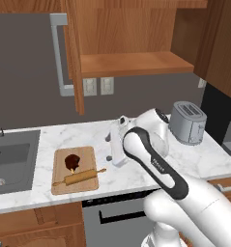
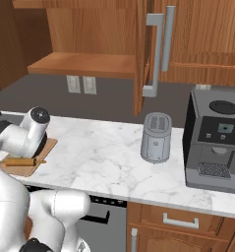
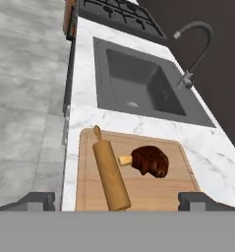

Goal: Open the cabinet, retrieve the rolling pin, and place it next to the meat on the cutting board to prepare for tenderizing.

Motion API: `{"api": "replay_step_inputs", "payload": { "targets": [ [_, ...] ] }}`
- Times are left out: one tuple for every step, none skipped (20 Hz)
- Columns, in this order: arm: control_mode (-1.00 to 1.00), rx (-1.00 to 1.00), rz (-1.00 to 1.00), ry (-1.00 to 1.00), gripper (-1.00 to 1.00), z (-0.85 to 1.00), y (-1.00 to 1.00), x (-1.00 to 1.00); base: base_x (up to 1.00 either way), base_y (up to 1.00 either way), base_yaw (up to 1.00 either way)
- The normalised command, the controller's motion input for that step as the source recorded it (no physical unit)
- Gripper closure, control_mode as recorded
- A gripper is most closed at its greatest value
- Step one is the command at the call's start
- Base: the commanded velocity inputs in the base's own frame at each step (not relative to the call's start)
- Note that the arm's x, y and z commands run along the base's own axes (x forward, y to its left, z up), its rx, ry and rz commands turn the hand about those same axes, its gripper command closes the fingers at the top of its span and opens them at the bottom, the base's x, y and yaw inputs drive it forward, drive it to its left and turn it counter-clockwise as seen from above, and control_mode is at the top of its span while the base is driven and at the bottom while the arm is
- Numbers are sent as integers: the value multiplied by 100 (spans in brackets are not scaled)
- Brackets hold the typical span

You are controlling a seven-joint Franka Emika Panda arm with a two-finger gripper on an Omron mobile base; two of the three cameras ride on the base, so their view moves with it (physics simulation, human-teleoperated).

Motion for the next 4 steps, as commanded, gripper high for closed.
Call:
{"api": "replay_step_inputs", "payload": {
  "targets": [
    [-100,0,-14,0,-100,48,-25,-38,0,0,0],
    [-100,0,-14,0,-100,49,-24,-37,0,0,0],
    [-100,0,-14,0,-100,49,-22,-38,0,0,0],
    [-100,0,-15,0,-100,49,-21,-41,0,0,0]
  ]
}}
